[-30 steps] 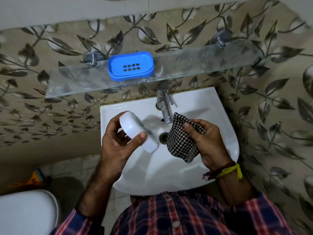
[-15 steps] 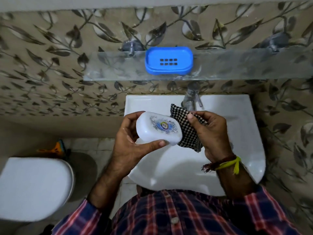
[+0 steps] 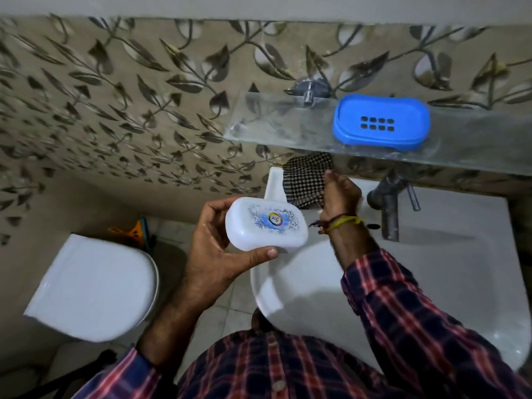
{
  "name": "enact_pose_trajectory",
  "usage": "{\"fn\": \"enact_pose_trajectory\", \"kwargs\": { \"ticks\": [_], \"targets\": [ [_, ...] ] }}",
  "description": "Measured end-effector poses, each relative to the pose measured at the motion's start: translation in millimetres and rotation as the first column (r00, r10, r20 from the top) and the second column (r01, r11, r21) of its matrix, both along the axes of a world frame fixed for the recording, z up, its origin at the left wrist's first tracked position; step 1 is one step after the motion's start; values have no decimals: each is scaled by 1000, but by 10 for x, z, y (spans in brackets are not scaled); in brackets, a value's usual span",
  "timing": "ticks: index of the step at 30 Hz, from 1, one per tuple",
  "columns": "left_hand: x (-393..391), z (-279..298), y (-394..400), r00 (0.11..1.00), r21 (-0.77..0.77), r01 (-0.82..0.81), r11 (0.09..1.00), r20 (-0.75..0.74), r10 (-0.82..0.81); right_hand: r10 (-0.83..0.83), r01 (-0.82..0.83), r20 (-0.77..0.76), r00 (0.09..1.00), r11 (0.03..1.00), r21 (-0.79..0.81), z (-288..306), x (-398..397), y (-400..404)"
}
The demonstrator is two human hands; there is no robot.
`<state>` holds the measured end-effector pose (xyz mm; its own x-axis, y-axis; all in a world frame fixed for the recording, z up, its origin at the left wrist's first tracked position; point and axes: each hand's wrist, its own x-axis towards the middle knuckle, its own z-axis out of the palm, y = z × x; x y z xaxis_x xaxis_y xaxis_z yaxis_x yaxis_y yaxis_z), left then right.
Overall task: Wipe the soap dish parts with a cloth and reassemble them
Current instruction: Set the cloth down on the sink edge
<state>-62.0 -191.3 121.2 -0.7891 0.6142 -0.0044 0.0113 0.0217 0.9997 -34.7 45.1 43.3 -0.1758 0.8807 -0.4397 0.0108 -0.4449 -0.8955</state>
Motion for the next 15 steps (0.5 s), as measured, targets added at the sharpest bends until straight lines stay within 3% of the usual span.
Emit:
{"fn": "enact_pose_trajectory", "kwargs": {
  "ticks": [2,4,11,13,15],
  "targets": [
    [-46,-4,-38,1000,6,-7,1000,-1,7,97,-112,270,958,993,40,-205,43,6],
    [-72,-20,-54,1000,24,-24,999,2,24,104,-166,427,898,980,110,-311,175,-15],
    [-22,-171,162,996,47,9,999,85,-13,10,-154,341,940,904,399,-18,684,-272],
    [3,-207,232,987,80,35,996,154,-47,-33,-161,332,943,827,538,163,844,-343],
    [28,-228,298,979,108,60,992,188,-80,-104,-157,310,945,685,711,400,1014,-393]
  ]
}}
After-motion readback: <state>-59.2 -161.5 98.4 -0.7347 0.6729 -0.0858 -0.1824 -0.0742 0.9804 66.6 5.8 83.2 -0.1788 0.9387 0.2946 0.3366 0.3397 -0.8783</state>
